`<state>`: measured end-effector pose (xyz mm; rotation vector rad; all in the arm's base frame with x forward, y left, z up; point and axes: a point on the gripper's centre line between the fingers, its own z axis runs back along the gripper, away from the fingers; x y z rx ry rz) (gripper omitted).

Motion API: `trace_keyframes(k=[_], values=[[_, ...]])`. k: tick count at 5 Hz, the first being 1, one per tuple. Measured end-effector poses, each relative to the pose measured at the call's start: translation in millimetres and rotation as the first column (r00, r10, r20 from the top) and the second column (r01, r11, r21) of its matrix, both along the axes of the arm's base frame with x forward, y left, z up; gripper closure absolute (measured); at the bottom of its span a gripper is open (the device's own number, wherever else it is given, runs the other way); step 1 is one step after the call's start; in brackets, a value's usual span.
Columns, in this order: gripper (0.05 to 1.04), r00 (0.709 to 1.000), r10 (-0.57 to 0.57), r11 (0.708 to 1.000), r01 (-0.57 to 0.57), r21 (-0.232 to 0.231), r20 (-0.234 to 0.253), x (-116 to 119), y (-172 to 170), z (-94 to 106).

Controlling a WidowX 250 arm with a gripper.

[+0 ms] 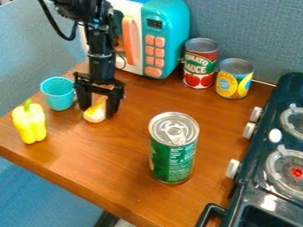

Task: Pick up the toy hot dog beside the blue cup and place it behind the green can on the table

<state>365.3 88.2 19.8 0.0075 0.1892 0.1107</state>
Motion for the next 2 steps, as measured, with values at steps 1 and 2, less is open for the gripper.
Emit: trace_keyframes(k=[1,2], values=[[0.119,1.000,-0.002,1.000,0.002,0.001,0.003,1.3,-0.3,-0.3],[0.357,1.000,-0.005,1.000,0.005,-0.003,0.010,3.2,-3.8,-1.1]])
